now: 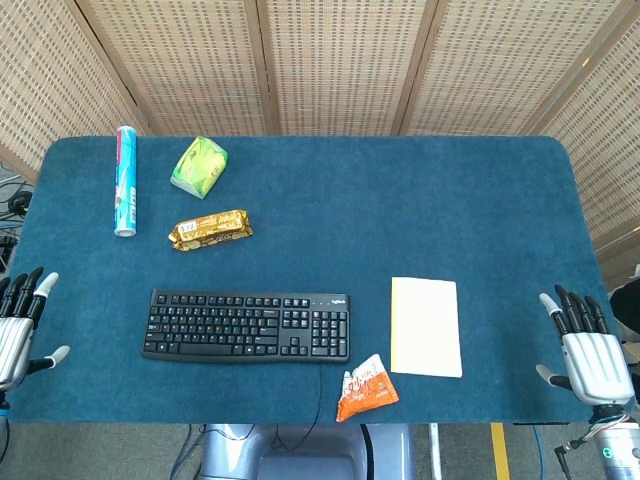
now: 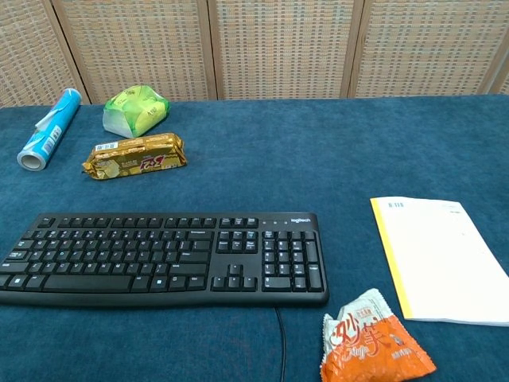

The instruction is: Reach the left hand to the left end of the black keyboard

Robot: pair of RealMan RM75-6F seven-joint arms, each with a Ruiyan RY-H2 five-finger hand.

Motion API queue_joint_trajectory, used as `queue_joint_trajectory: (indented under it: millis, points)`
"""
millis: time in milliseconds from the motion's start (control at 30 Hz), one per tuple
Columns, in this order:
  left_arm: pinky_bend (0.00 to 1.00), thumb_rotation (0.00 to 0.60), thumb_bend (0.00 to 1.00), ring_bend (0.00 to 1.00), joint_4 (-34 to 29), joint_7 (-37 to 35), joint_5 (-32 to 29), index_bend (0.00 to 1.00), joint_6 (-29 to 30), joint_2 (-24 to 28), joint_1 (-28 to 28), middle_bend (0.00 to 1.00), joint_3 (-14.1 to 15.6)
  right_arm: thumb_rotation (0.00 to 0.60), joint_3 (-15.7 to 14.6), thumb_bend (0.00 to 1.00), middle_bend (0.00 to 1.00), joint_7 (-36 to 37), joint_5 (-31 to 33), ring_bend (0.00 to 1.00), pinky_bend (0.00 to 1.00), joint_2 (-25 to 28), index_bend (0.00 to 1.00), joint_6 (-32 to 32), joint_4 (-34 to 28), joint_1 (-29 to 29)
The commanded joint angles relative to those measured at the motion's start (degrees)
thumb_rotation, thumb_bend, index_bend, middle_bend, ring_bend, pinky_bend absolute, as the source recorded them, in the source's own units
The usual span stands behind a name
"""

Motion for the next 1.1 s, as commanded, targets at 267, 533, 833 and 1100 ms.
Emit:
queue_joint_trajectory:
  millis: [267,533,833,1100]
  points:
    - [0.07,0.600,0.22,0.12,0.1,1.1,0.9,0.00,2.6,-1.9,0.1,0.10,-1.1,0.600,0.2,0.03,0.00,0.5,0.3,0.00,0.00,0.2,0.06,0.1,-0.1,0.0]
    - [0.29,0.600,0.52,0.46,-1.7,3.2,0.5,0.00,1.5,-2.2,-1.4,0.50,-2.3,0.600,0.0,0.04,0.00,0.4,0.2,0.00,0.00,0.1,0.06,-0.3,-0.2,0.1]
    - [0.33,0.600,0.78,0.55,-13.5,8.6,-5.3,0.00,-10.9,4.6,-6.3,0.58,-1.6,0.600,-0.1,0.04,0.00,0.5,0.3,0.00,0.00,0.0,0.06,-0.9,-0.3,0.3]
    - [0.35,0.600,0.82,0.55,-22.3,14.6,-22.1,0.00,-27.1,8.8,-15.6,0.59,-2.9,0.600,-0.3,0.04,0.00,1.3,-0.2,0.00,0.00,0.2,0.06,-0.9,-0.6,0.3]
